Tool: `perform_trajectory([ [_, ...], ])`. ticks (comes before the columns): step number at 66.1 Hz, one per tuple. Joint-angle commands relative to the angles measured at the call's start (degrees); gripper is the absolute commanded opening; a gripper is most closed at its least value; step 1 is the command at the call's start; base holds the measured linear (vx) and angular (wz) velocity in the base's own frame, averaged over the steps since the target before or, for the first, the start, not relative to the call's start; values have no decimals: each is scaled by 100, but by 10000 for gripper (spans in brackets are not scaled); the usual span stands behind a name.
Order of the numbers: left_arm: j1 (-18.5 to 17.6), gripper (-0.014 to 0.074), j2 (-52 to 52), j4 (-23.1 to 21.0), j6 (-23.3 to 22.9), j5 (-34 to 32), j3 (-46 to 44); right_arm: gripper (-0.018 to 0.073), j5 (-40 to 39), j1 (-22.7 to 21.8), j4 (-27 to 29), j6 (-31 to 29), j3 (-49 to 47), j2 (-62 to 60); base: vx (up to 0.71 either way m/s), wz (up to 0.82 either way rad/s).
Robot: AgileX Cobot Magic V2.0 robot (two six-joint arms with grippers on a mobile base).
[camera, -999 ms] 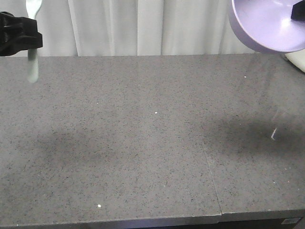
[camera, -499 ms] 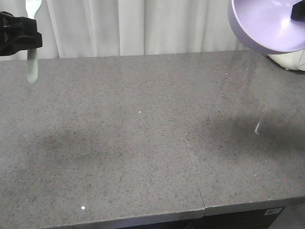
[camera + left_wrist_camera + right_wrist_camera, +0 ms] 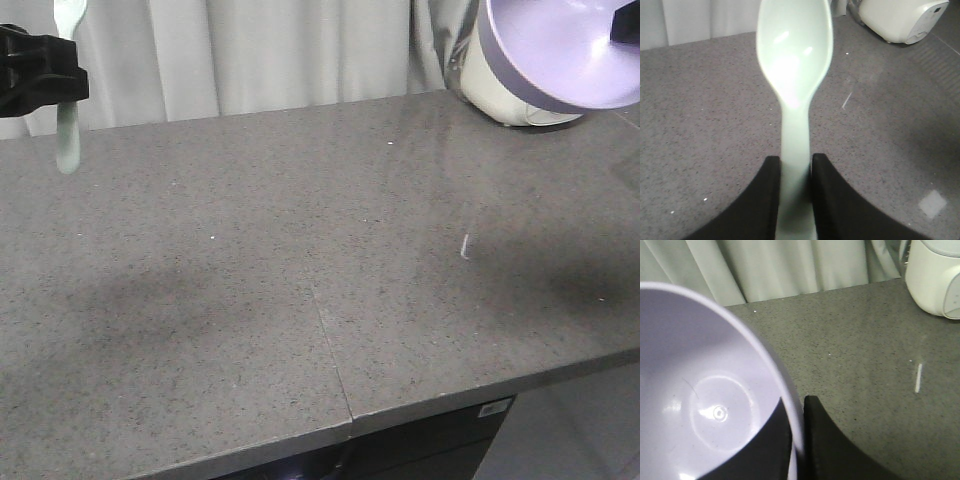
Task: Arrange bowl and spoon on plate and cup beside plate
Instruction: 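Turn the base away from the counter while holding spoon and bowl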
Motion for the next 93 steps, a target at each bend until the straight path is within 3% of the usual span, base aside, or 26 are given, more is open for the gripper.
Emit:
perform_trajectory([
  [1, -14, -7, -143, -117, -3, -384, -147, -10, -321, -12, 176, -40, -165, -148, -1, -34],
  [93, -14, -7, -141, -117, -3, -376, -147, -10, -321, -12, 176, -40, -165, -148, -1, -31],
])
